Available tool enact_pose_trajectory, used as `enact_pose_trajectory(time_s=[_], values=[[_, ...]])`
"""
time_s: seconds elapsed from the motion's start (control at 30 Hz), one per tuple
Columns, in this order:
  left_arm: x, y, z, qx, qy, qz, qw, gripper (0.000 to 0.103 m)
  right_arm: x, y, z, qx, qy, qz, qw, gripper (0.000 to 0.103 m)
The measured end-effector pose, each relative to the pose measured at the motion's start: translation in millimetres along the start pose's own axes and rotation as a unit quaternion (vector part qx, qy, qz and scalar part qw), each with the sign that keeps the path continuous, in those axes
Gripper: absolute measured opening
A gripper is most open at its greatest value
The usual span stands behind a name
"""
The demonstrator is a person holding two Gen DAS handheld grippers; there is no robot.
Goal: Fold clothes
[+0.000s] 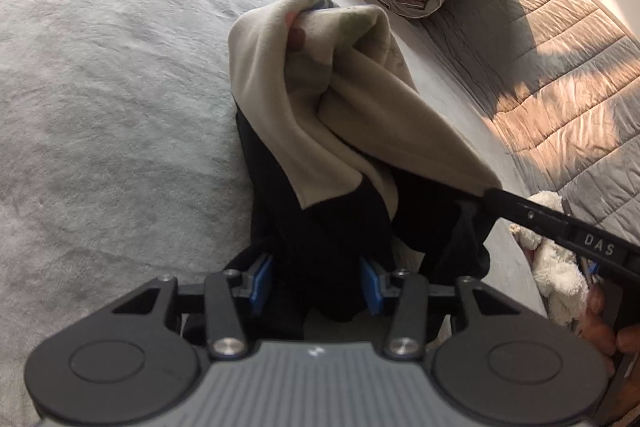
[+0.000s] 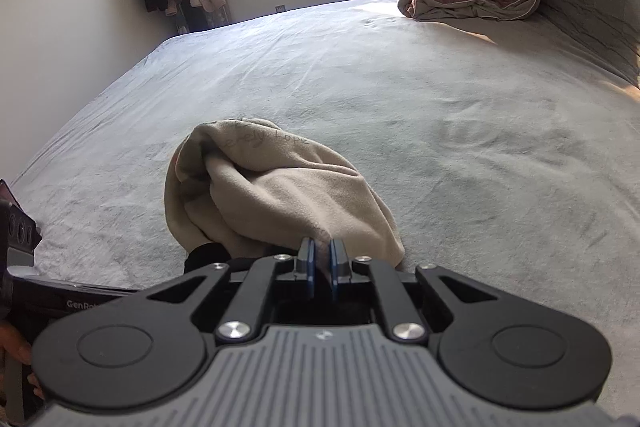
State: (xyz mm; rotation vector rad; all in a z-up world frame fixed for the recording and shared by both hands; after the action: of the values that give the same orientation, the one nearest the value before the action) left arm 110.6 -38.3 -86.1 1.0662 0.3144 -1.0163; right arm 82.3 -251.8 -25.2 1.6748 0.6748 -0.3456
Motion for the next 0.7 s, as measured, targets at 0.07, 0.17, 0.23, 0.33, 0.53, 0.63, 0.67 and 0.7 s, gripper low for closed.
enact_pose_trajectory(time_s=[0.07, 0.17, 0.23, 0.33, 0.53, 0.63, 0.67, 0.7], values=[[2.7, 0.2, 2.2, 0.025, 0.028, 0.002, 0.9993, 0.020, -2.6, -0.9, 1.7, -0.001, 0.000, 0.002, 1.000, 0.009], [-1.4, 4.1, 4.5, 0.045, 0.055, 0.012, 0.9974, 0.014, -7.2, -1.6, 4.0, -0.002, 0.004, 0.002, 1.000, 0.009], [-8.0, 10.3, 2.2, 0.063, 0.085, 0.030, 0.9939, 0.012, -10.1, -2.1, 5.9, -0.003, 0.006, 0.002, 1.000, 0.009], [-20.1, 23.3, -4.8, 0.103, 0.158, 0.074, 0.9793, 0.009, -14.4, -3.3, 10.3, -0.006, 0.001, 0.002, 1.000, 0.009], [-37.1, 51.5, -34.4, 0.122, 0.250, 0.131, 0.9516, 0.008, -21.8, -7.7, 21.4, -0.007, -0.009, -0.004, 1.000, 0.009], [-41.6, 55.6, -43.2, 0.115, 0.266, 0.141, 0.9466, 0.008, -24.9, -9.1, 29.0, -0.007, -0.017, -0.006, 1.000, 0.009], [-44.0, 57.3, -44.1, 0.118, 0.273, 0.147, 0.9432, 0.008, -25.6, -10.0, 31.9, -0.006, -0.021, -0.008, 1.000, 0.009], [-47.2, 59.7, -45.2, 0.120, 0.281, 0.155, 0.9396, 0.008, -26.2, -10.9, 34.9, -0.005, -0.024, -0.009, 1.000, 0.009]])
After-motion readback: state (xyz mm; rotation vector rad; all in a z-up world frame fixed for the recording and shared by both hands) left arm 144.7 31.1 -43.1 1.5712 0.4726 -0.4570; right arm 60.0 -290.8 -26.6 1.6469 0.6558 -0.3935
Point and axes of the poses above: each gripper's, at about its wrist camera, not at the fingertips, and x roughly the way its jaws point, z to its right, y to its top, the point moved 5 cm from there along x, roughly the way its jaws point, and after that the axes turned 5 degrees about z, right-handed, at the moved point
